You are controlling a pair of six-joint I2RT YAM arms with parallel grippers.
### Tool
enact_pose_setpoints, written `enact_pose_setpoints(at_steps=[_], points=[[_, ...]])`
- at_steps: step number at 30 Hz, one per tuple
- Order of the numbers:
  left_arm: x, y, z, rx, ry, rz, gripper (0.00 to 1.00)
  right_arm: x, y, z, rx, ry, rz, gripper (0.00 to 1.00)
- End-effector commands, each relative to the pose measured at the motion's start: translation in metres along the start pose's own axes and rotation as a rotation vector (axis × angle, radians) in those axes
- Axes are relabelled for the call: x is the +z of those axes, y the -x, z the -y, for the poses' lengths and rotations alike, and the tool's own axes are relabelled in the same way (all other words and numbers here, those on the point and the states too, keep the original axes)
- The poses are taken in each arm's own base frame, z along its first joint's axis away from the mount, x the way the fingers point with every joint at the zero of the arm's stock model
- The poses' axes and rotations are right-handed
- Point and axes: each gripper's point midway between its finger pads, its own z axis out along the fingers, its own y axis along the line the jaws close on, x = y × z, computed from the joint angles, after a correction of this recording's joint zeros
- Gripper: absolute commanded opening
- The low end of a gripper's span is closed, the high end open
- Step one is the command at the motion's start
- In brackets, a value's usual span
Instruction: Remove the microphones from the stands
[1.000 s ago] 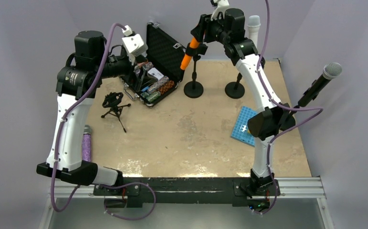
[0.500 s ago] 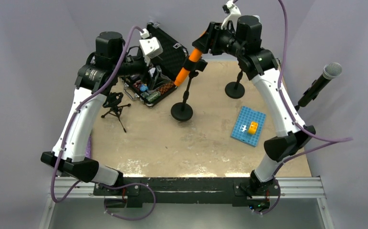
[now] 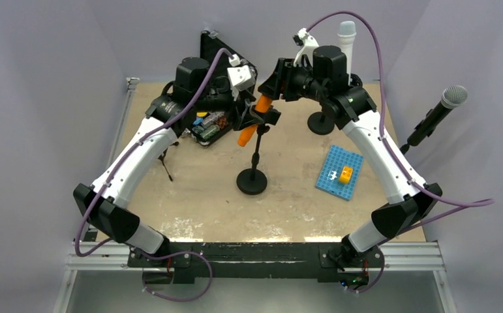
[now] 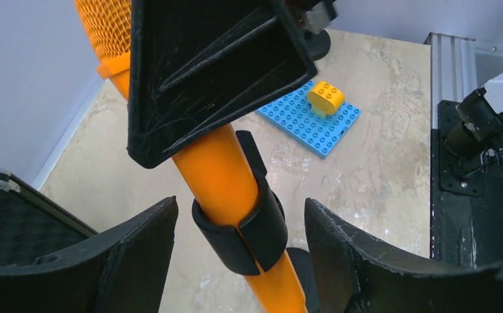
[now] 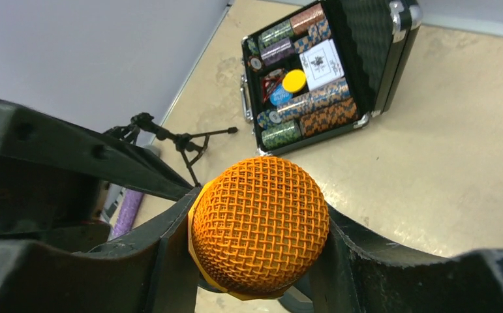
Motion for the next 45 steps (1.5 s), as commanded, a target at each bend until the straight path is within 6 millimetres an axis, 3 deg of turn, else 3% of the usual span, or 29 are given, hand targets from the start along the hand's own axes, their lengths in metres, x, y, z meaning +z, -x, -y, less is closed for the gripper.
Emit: enact_pose_setpoints(at_steps=[1,6,9,10,12,15,19,23,26,33,36,42,45], points=[[0.023,0.013,-0.005,-0.076,-0.027,0.07,0.71,-0.022,0.039,-0.024,-0.033,0.069,0.142,0.0],[0.035,-0.001,-0.009,-0.106,-0.034,0.046,0.65,-0.024,0.04,-0.028,-0.057,0.088,0.149,0.0],[0.037,-0.004,-0.008,-0.103,-0.052,0.038,0.49,-0.026,0.041,-0.029,-0.084,0.103,0.153,0.0],[0.037,-0.003,-0.008,-0.096,-0.062,0.035,0.42,-0.026,0.04,-0.031,-0.099,0.119,0.151,0.05],[0.037,-0.004,-0.003,-0.085,-0.093,0.022,0.28,-0.03,0.039,-0.038,-0.16,0.176,0.144,0.32],[0.032,-0.008,0.007,-0.054,-0.149,0.003,0.11,-0.041,0.037,-0.03,-0.2,0.2,0.13,0.68],[0.022,-0.016,0.021,0.002,-0.218,0.01,0.0,-0.067,0.015,-0.022,-0.264,0.351,0.074,0.82],[0.015,-0.021,0.035,0.037,-0.303,0.016,0.0,-0.095,-0.022,-0.025,-0.539,0.529,0.065,0.85],[0.011,-0.02,0.043,0.048,-0.369,0.028,0.0,-0.104,-0.054,-0.019,-0.732,0.589,0.078,0.87],[-0.004,-0.017,0.052,0.166,-0.455,0.017,0.0,-0.097,-0.099,0.004,-0.8,0.644,0.042,0.87],[-0.008,-0.016,0.052,0.183,-0.464,0.007,0.0,-0.086,-0.099,0.006,-0.846,0.673,0.062,0.86],[-0.006,-0.011,0.05,0.149,-0.46,0.025,0.0,-0.06,-0.07,-0.002,-0.815,0.702,0.102,0.86],[-0.005,-0.012,0.049,0.145,-0.45,0.031,0.0,-0.052,-0.073,-0.008,-0.794,0.74,0.09,0.86]])
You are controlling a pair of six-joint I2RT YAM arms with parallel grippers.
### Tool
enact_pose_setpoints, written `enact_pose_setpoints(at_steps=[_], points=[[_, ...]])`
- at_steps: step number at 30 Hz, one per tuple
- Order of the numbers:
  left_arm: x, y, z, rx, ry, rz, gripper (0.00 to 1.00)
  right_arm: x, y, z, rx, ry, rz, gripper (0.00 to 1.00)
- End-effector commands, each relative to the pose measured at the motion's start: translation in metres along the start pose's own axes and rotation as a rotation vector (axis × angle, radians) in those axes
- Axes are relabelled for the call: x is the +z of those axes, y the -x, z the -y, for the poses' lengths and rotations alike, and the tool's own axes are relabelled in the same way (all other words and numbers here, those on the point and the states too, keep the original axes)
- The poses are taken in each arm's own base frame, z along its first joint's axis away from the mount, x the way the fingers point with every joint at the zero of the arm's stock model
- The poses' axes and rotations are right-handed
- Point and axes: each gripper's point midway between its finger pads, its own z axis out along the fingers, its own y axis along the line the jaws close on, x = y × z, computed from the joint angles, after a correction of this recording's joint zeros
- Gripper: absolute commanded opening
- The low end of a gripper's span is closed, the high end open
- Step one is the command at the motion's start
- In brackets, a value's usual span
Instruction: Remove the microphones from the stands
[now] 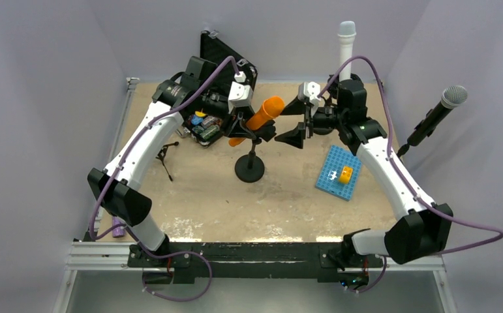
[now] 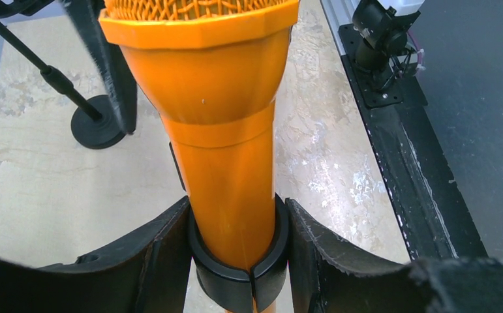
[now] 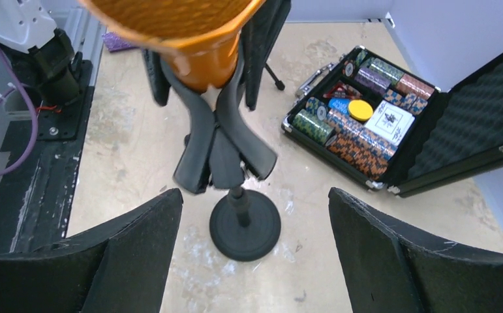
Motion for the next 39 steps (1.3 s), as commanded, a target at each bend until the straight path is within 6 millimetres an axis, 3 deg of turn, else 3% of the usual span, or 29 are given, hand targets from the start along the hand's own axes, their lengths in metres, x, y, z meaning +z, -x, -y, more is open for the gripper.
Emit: enact_pose_setpoints(at_steps=[1,7,14,18,23,24,27,29,34,39], points=[[-0.003,0.02,0.008,0.031,-0.026,0.074,0.0,0.013,0.035,-0.002,-0.088,0.06,0.079,0.86],[-0.002,0.021,0.001,0.03,0.004,0.076,0.0,0.028,0.03,-0.023,-0.063,0.151,0.084,0.86],[-0.003,0.025,0.002,0.034,0.001,0.087,0.0,0.035,0.022,-0.013,-0.033,0.131,0.066,0.83],[-0.006,0.025,0.003,0.048,0.007,0.078,0.0,0.039,0.017,-0.011,-0.007,0.138,0.06,0.74],[-0.006,0.023,0.002,0.04,0.015,0.069,0.0,0.039,0.018,-0.009,-0.013,0.129,0.064,0.53],[-0.006,0.024,-0.001,0.033,0.027,0.069,0.06,0.039,0.018,-0.009,-0.014,0.132,0.065,0.48],[-0.006,0.029,-0.01,-0.005,0.073,0.091,0.41,0.04,0.016,-0.009,-0.009,0.132,0.062,0.31],[-0.004,0.039,-0.019,-0.023,0.109,0.14,0.5,0.04,0.015,-0.009,-0.005,0.13,0.061,0.23],[0.0,0.075,-0.042,-0.09,0.136,0.297,0.54,0.041,0.013,-0.006,0.005,0.117,0.061,0.09],[0.006,0.092,-0.039,-0.123,0.09,0.327,0.57,0.042,0.014,-0.003,0.012,0.097,0.061,0.0]])
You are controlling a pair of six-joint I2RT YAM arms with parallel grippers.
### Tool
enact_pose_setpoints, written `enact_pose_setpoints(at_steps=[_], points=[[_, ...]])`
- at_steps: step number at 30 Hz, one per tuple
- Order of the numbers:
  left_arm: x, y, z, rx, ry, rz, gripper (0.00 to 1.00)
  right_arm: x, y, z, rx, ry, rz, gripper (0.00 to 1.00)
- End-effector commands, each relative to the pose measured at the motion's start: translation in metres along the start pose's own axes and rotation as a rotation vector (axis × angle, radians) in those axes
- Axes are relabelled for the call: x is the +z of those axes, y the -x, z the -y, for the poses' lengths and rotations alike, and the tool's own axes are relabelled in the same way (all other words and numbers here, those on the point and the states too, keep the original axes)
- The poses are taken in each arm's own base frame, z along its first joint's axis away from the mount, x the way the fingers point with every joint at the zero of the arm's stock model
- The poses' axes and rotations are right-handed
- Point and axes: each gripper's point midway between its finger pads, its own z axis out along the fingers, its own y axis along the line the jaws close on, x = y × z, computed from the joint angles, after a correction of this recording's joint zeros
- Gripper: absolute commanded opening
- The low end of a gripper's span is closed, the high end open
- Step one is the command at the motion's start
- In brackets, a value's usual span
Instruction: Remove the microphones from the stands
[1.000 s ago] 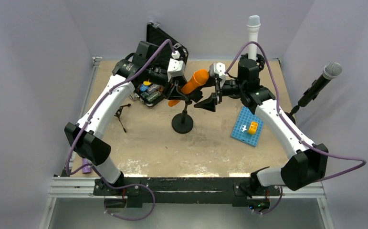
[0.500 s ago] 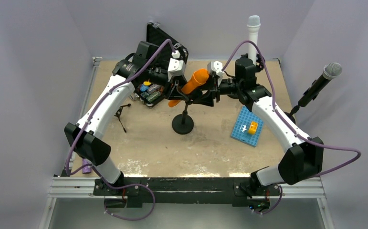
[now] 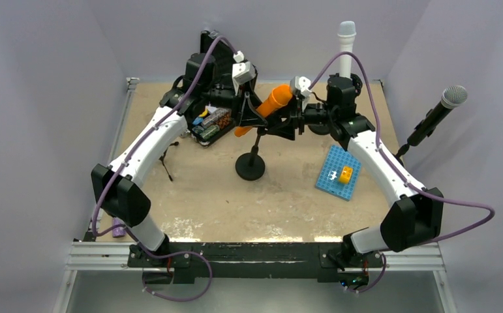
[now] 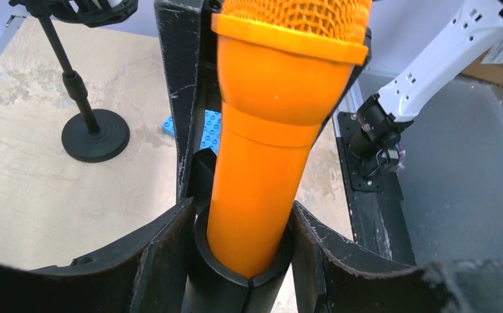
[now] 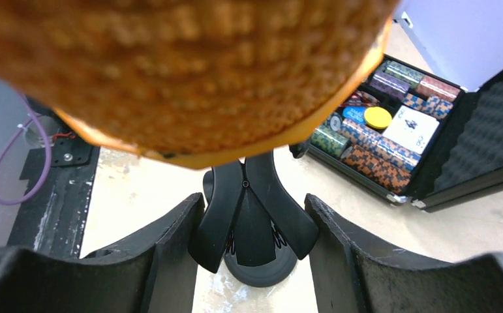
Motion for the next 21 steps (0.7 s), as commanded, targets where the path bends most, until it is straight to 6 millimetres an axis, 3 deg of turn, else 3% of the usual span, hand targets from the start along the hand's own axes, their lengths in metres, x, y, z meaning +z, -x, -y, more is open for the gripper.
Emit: enact_pose_setpoints(at_steps=[1,8,12,19,21], points=[[0.005,0.069,0.013,0.117,-0.032,0.156,0.59,0.012,0.019,-0.012,-0.083,0.042,0.037,0.0],[0.005,0.064,0.02,0.107,-0.042,0.136,0.68,0.013,0.018,-0.009,-0.07,0.027,0.036,0.0],[0.003,0.059,0.015,0.125,-0.003,0.119,0.6,0.013,0.018,-0.009,-0.058,0.022,0.039,0.0],[-0.003,0.05,0.012,0.207,0.025,0.051,0.23,0.014,0.017,-0.007,-0.034,0.009,0.04,0.0],[-0.004,0.052,0.014,0.206,0.023,0.055,0.11,0.014,0.015,-0.008,-0.027,0.017,0.038,0.27]])
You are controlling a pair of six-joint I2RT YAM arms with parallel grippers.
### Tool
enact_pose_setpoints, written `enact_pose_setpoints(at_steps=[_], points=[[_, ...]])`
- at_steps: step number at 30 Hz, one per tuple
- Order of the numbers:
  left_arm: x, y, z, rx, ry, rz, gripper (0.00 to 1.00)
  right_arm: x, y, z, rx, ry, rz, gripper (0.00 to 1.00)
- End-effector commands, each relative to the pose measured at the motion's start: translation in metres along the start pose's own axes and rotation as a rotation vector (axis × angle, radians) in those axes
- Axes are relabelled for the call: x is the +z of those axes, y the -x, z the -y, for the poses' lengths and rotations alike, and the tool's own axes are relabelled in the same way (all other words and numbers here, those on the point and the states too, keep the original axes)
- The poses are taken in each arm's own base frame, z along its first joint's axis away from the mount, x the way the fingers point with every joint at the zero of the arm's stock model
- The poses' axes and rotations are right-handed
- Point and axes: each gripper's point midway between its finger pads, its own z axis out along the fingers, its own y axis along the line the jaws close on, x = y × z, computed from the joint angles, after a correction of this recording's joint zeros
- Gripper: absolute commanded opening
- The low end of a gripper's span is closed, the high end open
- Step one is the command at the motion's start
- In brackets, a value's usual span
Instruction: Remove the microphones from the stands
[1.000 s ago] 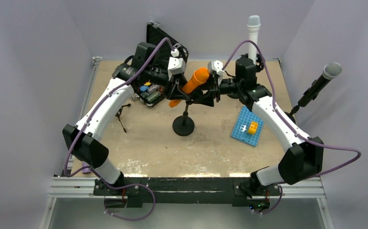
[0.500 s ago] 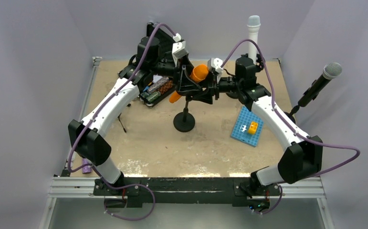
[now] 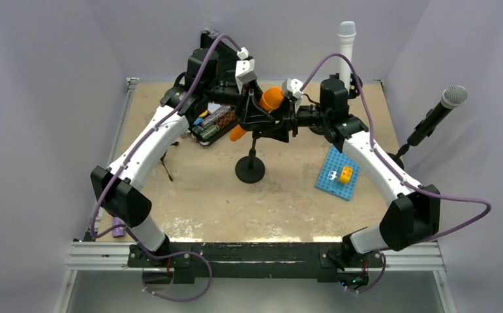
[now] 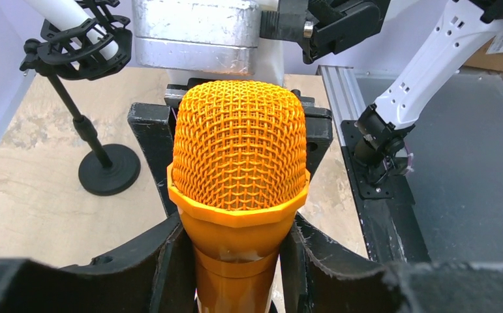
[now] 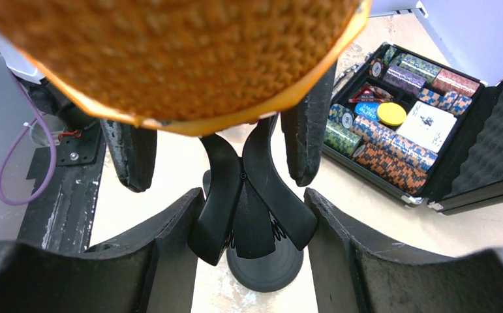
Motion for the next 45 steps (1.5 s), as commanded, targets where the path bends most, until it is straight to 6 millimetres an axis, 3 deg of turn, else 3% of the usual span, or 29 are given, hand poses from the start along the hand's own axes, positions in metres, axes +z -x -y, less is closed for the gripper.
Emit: enact_pose_setpoints(at_steps=[1,3,6,10,15,17,19,23,25,30,33,41,44,45], points=[[-0.012,0.026,0.005,0.117,0.037,0.02,0.06,0.0,0.016,-0.008,-0.039,0.031,0.042,0.41],[-0.011,0.028,0.006,0.097,0.03,0.031,0.0,0.001,0.015,-0.006,-0.026,0.027,0.047,0.61],[-0.01,0.028,0.007,0.071,0.027,0.045,0.0,0.003,0.012,-0.008,0.013,0.04,0.045,0.76],[-0.01,0.027,0.008,0.063,0.026,0.049,0.0,0.005,0.012,-0.01,-0.001,0.071,0.057,0.81],[-0.01,0.029,0.01,0.061,0.013,0.057,0.0,0.009,0.007,-0.01,0.024,0.1,0.061,0.8],[-0.011,0.029,0.01,0.063,0.01,0.059,0.0,0.011,0.006,-0.008,0.035,0.111,0.063,0.76],[-0.012,0.031,0.01,0.058,0.004,0.065,0.0,0.012,0.006,-0.009,0.036,0.124,0.064,0.66],[-0.011,0.034,0.004,0.031,0.001,0.084,0.0,0.01,0.005,-0.01,0.042,0.143,0.065,0.16],[-0.011,0.036,0.003,0.025,0.005,0.087,0.0,0.008,0.004,-0.008,0.042,0.124,0.064,0.0],[-0.018,0.05,0.0,0.049,0.025,0.106,0.0,0.002,0.0,-0.003,0.035,0.069,0.056,0.0],[-0.027,0.071,0.003,0.083,0.045,0.134,0.0,-0.001,-0.002,0.0,0.023,0.033,0.041,0.0],[-0.079,0.194,0.045,0.337,0.15,0.311,0.0,-0.002,-0.005,0.007,0.027,-0.012,0.025,0.0],[-0.098,0.226,0.058,0.438,0.206,0.344,0.0,-0.001,-0.003,0.01,0.036,-0.022,0.025,0.0],[-0.103,0.231,0.06,0.465,0.226,0.345,0.0,-0.001,-0.002,0.01,0.039,-0.023,0.025,0.08]])
